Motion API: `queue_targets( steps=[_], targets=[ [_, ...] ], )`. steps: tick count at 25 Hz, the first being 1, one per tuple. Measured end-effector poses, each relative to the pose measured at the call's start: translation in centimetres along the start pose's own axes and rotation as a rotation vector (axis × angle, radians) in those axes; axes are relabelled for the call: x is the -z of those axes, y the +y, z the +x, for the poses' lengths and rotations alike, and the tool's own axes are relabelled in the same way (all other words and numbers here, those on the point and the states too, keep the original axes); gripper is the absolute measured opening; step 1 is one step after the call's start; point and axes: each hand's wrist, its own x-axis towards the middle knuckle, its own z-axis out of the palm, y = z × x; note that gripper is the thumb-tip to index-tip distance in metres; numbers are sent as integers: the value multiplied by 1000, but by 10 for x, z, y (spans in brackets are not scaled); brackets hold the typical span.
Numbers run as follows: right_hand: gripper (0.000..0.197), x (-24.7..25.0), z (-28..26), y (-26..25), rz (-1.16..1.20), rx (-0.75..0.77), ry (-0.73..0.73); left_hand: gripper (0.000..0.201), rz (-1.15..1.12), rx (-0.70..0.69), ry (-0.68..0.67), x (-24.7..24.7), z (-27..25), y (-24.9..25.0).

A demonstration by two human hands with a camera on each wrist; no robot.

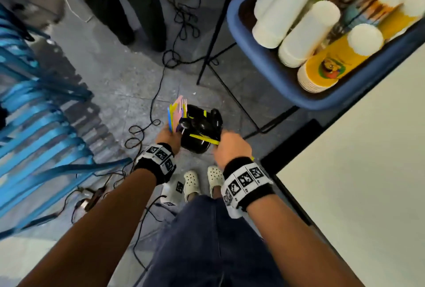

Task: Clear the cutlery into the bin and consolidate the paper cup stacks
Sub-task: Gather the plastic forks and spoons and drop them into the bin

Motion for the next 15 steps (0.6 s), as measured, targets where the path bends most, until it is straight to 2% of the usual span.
queue_targets(
  steps=[3,4,6,11,15],
  targets=[
    [28,-57,56,-3,213,-129,-84,16,-30,156,-22,-4,45,-41],
    [29,-77,76,0,288,-165,-102,17,-33,206,-59,-10,65,-57],
    [31,-109,114,8,381,-237,-132,18,-35,239,-96,-20,95,-78],
    [31,-185,211,33,443,-365,-218,14,-32,316,-206,-61,181,-134],
    [36,-228,269,43,413,-395,-258,35,56,390,-336,-93,240,-165]
  ],
)
